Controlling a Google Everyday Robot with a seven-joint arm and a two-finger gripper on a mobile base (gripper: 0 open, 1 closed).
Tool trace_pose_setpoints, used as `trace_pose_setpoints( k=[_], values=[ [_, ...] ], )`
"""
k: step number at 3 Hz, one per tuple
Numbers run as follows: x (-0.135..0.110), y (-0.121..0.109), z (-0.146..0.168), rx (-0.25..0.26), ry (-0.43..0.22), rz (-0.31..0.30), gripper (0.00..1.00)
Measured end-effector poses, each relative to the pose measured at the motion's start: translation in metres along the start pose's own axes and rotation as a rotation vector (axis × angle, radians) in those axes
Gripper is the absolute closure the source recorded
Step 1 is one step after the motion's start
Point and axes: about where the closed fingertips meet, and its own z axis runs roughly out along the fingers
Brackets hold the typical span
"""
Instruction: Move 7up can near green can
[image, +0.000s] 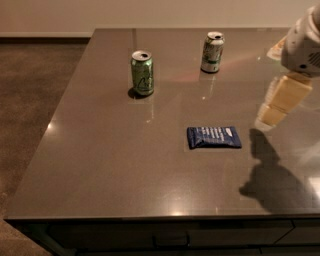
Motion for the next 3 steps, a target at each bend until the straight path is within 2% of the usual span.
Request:
trace_pose_setpoints(
  k=[3],
  values=[
    [-0.009,-0.16,0.067,0.155,-0.207,0.357,0.0]
  ],
)
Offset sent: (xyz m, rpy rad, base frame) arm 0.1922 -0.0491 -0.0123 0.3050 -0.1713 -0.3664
